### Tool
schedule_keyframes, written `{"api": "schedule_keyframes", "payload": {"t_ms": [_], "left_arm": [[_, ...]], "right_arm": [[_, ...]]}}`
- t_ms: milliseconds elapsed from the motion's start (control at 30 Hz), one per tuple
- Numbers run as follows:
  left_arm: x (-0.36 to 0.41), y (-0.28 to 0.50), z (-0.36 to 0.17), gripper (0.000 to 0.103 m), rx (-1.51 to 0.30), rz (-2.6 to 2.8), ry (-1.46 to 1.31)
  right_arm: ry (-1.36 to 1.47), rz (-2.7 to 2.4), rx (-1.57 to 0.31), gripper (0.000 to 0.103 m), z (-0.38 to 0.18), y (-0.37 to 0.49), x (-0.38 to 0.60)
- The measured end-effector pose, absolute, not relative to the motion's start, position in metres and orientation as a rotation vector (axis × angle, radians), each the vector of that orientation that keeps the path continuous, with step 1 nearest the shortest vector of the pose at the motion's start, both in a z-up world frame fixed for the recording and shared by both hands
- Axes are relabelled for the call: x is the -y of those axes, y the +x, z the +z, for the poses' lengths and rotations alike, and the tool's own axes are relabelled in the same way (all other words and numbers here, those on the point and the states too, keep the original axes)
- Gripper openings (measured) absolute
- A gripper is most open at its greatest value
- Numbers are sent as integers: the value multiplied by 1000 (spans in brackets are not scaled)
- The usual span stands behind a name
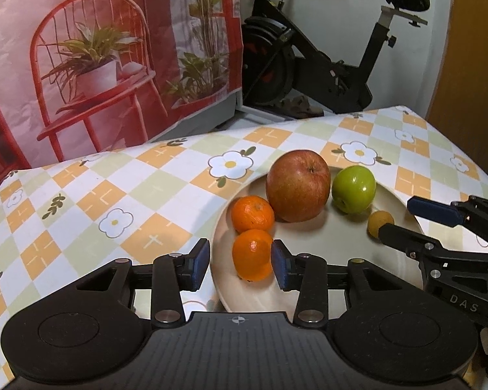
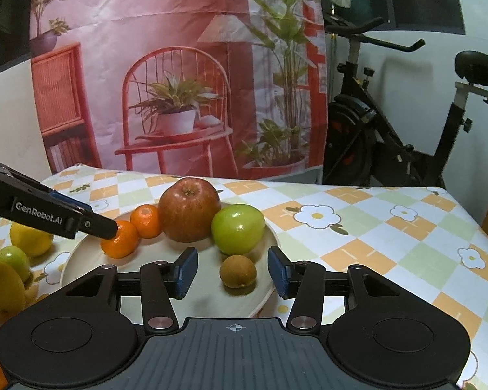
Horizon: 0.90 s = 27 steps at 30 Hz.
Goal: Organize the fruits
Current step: 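Lower the tangerine onto the plate with the left tool while the right tool releases the kiwi there, then move both tools back to the fruit pile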
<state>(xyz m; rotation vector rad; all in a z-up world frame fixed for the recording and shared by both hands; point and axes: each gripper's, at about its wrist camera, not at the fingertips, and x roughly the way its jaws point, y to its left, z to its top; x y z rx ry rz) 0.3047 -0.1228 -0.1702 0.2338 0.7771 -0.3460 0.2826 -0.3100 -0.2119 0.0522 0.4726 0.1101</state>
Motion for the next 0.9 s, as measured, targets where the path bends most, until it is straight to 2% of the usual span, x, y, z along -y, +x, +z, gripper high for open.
{"api": "schedule_keyframes", "payload": {"t_ms": [367, 600, 900], "left_arm": [[105, 296, -144, 44, -753, -343, 197], [69, 278, -123, 44, -750, -326, 113], [33, 254, -108, 44, -732, -289, 143]], "right_arm": [[52, 141, -488, 45, -210, 283, 309], [110, 176, -492, 45, -198, 270, 306], [156, 206, -527, 45, -195, 249, 288]]}}
